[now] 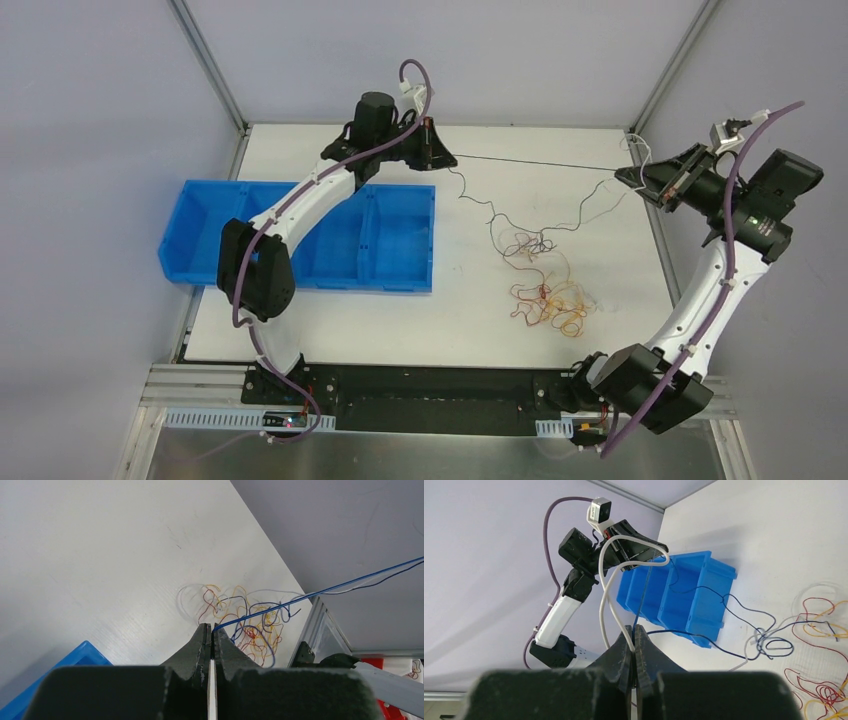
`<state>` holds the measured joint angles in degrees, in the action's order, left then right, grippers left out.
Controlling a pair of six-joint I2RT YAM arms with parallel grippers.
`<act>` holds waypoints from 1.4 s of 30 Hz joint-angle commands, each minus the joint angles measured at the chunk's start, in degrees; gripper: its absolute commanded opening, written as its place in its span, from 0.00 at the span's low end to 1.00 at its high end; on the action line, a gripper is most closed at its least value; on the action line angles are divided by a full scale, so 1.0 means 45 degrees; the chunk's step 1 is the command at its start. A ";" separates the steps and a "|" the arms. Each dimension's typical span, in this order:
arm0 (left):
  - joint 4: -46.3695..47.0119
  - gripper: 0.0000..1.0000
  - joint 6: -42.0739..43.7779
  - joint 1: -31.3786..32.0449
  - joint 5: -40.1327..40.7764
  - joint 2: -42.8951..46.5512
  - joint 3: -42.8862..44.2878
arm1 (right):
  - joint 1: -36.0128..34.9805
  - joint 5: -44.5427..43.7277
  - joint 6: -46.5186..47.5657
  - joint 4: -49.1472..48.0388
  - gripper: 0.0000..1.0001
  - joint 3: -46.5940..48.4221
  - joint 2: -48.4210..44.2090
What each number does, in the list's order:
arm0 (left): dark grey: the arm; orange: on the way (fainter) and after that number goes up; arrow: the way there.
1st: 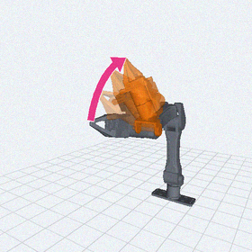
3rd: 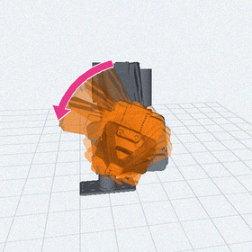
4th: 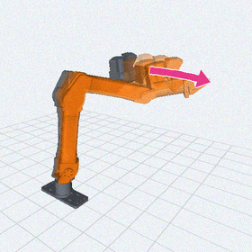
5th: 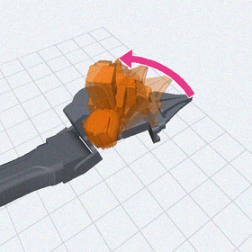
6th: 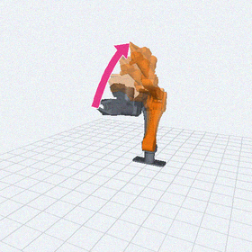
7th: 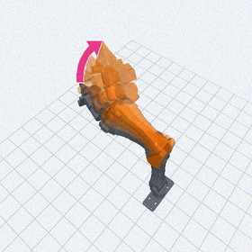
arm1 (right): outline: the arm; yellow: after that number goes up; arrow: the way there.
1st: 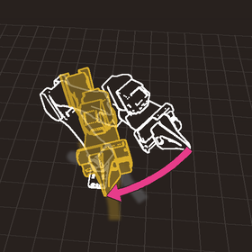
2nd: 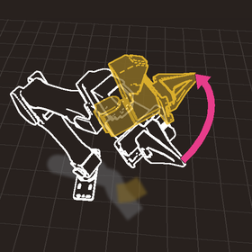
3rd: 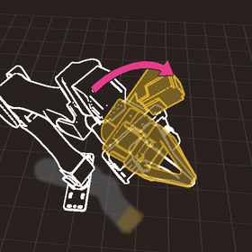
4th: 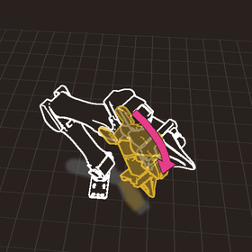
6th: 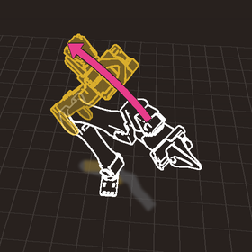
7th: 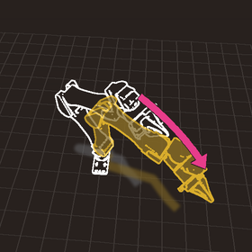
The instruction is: Untangle the cables
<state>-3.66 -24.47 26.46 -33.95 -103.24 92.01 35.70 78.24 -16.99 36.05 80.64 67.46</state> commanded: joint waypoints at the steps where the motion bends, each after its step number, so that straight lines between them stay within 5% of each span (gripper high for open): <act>1: -0.0436 0.00 0.0535 -0.1315 0.1511 -0.0708 0.0276 | 0.1060 0.1025 -0.0267 -0.0622 0.00 0.1101 -0.0056; 8: 0.0299 0.00 -0.0214 -0.1289 -0.0418 -0.0739 0.1823 | 0.1187 0.0460 0.0991 -0.0204 0.16 0.0028 -0.0386; 12: 0.0561 0.00 -0.0819 -0.1016 -0.1796 -0.0593 0.3549 | 0.0213 -0.2185 0.7308 0.5592 0.13 0.0429 0.0034; 15: 0.0574 0.00 -0.1112 -0.0720 -0.2421 -0.0591 0.4751 | -0.1572 -0.5019 0.9315 0.6619 0.14 -0.0102 0.0241; 18: 0.0608 0.00 -0.1453 -0.0470 -0.2847 -0.0642 0.5721 | -0.2799 -0.7016 0.8980 0.5521 0.17 -0.1161 0.0063; 23: 0.0734 0.00 -0.1828 -0.0229 -0.3176 -0.0732 0.6787 | -0.4383 -0.7826 0.8888 0.4421 0.63 -0.1631 0.0241; 28: 0.0774 0.00 -0.1877 0.0177 -0.3907 -0.0846 0.7700 | -0.5210 -0.6265 0.7990 0.1575 0.82 -0.1898 -0.0331; 35: 0.1268 0.00 -0.2159 0.0657 -0.4041 -0.0880 0.8190 | -0.8862 -0.6774 0.6338 -0.3007 0.90 -0.2547 -0.0467; 42: 0.1843 0.00 -0.2912 0.0769 -0.3891 -0.0908 0.8511 | -1.1910 -0.9951 0.5596 -0.8080 0.94 -0.3870 0.0099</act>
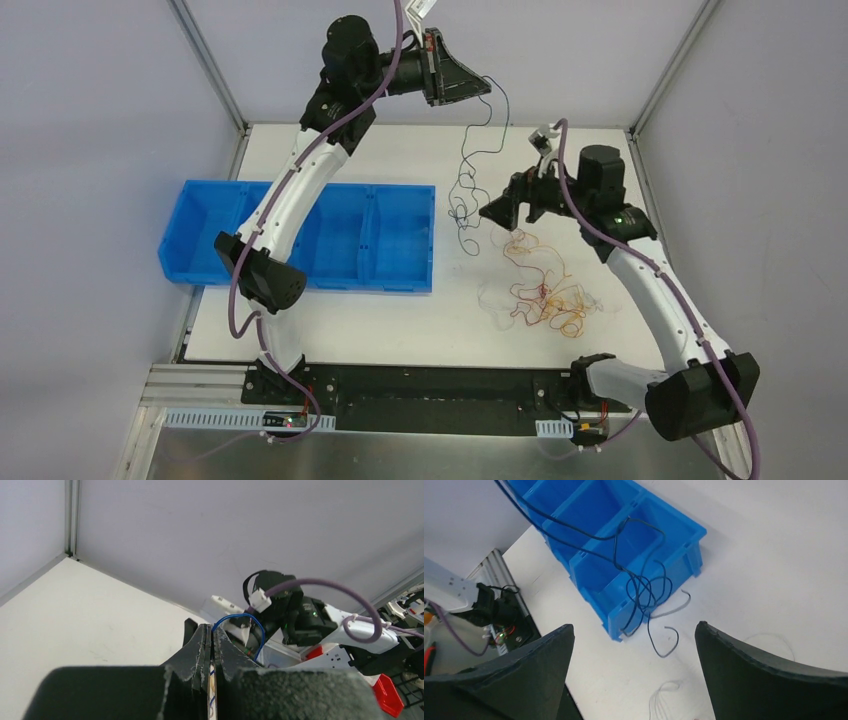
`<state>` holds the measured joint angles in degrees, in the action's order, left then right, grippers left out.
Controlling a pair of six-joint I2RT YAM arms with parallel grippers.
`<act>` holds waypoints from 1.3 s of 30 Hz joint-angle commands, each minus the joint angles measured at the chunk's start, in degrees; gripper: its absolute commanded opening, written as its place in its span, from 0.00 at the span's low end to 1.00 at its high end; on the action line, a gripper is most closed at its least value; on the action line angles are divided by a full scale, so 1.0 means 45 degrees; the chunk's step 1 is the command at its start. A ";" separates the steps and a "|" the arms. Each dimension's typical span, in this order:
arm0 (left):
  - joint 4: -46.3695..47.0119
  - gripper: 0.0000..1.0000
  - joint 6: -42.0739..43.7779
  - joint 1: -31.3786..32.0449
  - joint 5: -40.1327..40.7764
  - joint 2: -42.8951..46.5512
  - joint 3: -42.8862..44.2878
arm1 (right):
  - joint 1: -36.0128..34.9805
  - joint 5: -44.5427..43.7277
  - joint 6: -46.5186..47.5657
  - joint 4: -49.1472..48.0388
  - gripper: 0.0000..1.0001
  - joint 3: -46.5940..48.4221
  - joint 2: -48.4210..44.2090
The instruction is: Untangle the cables
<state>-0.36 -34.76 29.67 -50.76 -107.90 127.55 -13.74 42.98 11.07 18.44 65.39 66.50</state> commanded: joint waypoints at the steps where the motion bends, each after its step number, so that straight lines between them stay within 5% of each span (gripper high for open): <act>1: 0.1156 0.00 -0.0674 0.0092 -0.0095 0.0129 0.0620 | -0.1182 -0.2604 -0.0604 -0.4728 0.93 -0.0525 0.0566; 9: 0.1145 0.00 -0.0745 0.0115 0.0210 0.0117 0.1205 | -0.1681 -0.2803 -0.0324 -0.5555 0.88 -0.0925 0.1526; 16: 0.0855 0.00 -0.0376 0.0086 0.0034 0.0130 0.1073 | -0.1378 -0.1374 -0.1047 -0.1428 0.93 0.0017 -0.1176; 21: 0.1575 0.00 -0.0834 0.0086 -0.0417 0.0146 0.1061 | -0.0232 -0.0759 -0.2114 -0.0476 0.93 0.0577 -0.2027; 28: 0.3151 0.00 -0.2264 0.0130 -0.1627 0.0181 0.0953 | 0.1925 0.0377 -0.2437 -0.0967 0.80 0.0772 -0.1042; 33: 0.3437 0.00 -0.2389 0.0463 -0.1999 0.0232 0.1083 | 0.2025 0.1449 -0.2022 -0.2138 0.71 0.0353 0.0160; 39: 0.3347 0.00 -0.2264 0.0998 -0.1937 0.0249 0.1261 | 0.0163 0.1919 -0.0645 -0.2577 0.84 0.0248 0.0856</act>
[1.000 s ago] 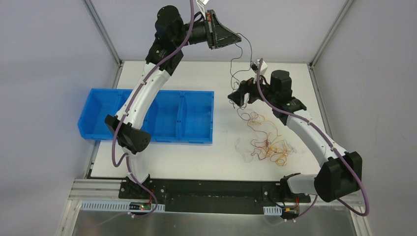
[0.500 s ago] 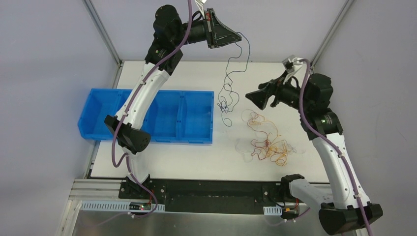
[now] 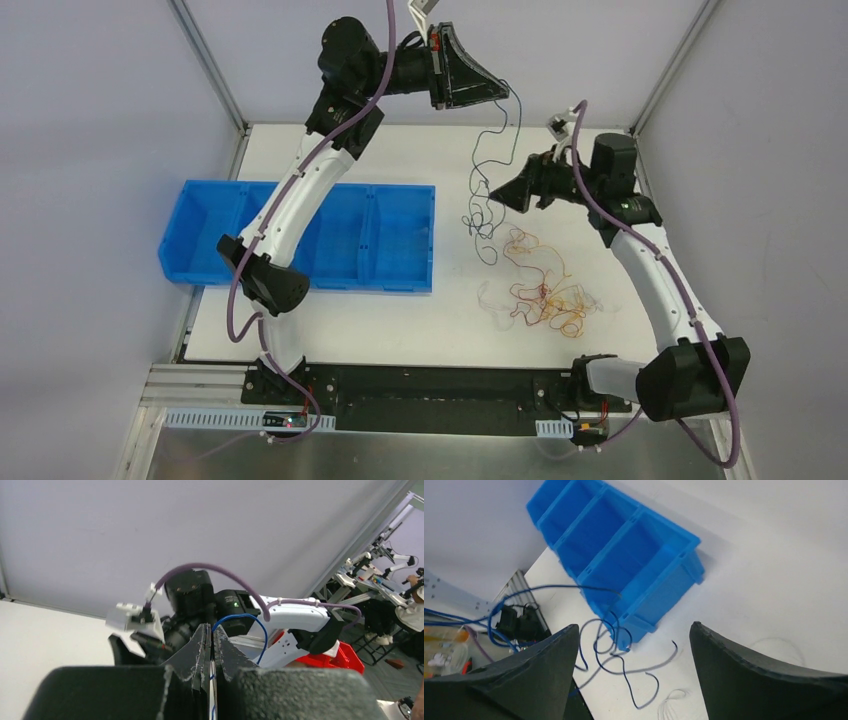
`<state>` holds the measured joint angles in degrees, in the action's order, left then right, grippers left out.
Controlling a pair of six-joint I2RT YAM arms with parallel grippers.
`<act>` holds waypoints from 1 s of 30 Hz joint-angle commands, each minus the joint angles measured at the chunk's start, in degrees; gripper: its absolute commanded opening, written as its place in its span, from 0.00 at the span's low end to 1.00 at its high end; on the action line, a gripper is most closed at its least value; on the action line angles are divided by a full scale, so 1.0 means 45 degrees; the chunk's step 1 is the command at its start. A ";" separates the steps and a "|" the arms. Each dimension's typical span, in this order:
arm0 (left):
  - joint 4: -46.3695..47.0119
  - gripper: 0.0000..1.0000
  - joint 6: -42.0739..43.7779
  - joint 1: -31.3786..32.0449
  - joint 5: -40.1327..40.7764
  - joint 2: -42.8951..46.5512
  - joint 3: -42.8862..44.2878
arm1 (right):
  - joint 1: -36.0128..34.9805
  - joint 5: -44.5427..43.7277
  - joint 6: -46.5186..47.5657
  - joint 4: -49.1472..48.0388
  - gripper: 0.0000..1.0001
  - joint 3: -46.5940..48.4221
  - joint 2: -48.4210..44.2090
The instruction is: Untangle the cables
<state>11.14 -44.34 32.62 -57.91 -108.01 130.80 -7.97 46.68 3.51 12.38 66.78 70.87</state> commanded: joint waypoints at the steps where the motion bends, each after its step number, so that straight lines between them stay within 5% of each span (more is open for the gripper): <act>1: 0.0719 0.00 -0.0073 0.0433 -0.0312 0.0271 0.0604 | -0.1430 0.1120 0.1095 -0.1426 0.86 -0.0193 -0.0013; 7: -0.0181 0.00 0.0608 0.0661 -0.0143 0.0271 0.0957 | -0.3069 0.1818 -0.0091 -0.2688 0.86 -0.0919 0.0563; 15: -0.1702 0.00 0.2108 0.0365 0.0253 0.0691 0.1308 | -0.3683 0.0588 -0.1180 -0.3258 0.03 -0.2379 0.0252; 25: -0.3830 0.00 0.4939 -0.2735 0.3914 0.1359 0.3761 | -0.0504 0.0445 0.1961 0.0893 0.00 -0.3834 0.0453; 30: -0.5445 0.00 0.7570 -0.3227 0.6830 0.2165 0.3847 | 0.0622 0.0253 0.3024 0.2499 0.00 -0.3274 0.0768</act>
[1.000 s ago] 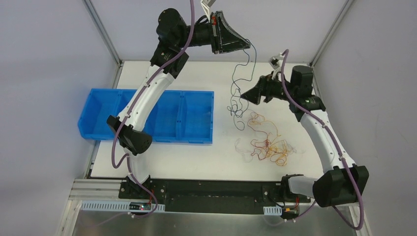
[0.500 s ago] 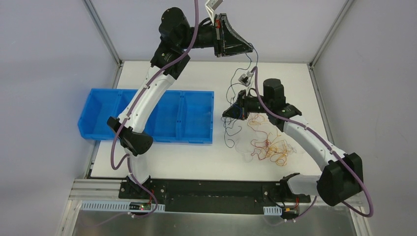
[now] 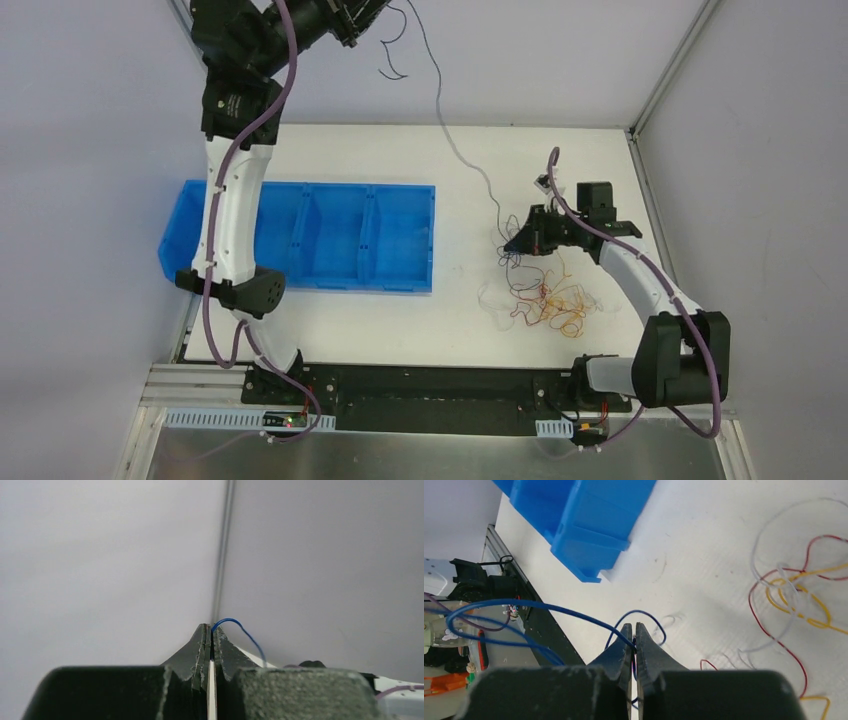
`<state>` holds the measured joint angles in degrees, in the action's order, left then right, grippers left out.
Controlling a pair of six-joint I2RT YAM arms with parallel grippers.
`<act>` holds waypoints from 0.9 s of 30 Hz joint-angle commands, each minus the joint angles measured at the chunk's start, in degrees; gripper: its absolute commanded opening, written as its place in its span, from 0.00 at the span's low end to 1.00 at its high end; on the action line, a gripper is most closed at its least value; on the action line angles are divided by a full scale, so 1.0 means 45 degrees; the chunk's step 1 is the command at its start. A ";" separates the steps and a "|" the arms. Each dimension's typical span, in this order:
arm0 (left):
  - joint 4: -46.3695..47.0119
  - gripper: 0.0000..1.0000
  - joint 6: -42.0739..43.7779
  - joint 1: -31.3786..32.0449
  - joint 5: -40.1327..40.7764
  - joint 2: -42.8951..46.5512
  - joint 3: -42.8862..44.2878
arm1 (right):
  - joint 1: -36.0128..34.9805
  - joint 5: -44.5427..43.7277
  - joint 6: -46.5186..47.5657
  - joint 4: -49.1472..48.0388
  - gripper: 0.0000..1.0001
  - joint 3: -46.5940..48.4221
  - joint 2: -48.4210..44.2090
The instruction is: Untangle the cables
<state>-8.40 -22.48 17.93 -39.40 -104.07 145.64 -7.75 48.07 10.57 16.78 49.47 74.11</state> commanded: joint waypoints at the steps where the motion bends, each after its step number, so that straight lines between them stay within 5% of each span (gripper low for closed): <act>1: -0.1546 0.00 0.3328 -0.0030 0.3576 0.1523 0.0350 | 0.0702 -0.0022 0.1359 0.1611 0.00 0.0862 0.0055; 9: -0.3837 0.00 0.5216 -0.2634 0.8438 0.3309 -0.1737 | 0.1169 0.0028 0.0049 0.2022 0.00 0.3330 -0.0012; 14: -0.4961 0.00 0.3512 -0.6486 0.7940 0.3564 -0.1343 | 0.1412 -0.0809 0.1360 0.3565 0.00 0.3915 0.0355; 20: -0.5086 0.00 0.2688 -0.9378 0.6725 0.3771 -0.1294 | 0.2609 -0.1663 0.3214 0.4820 0.00 0.3947 0.0917; 27: -0.5086 0.00 0.2704 -1.0988 0.5672 0.4258 -0.2142 | 0.3021 -0.1047 0.2272 0.4569 0.00 0.4785 0.0978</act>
<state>-32.51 -9.85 -29.08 -10.28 -88.33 137.56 6.04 41.52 21.76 37.60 66.54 80.23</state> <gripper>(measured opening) 0.011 0.016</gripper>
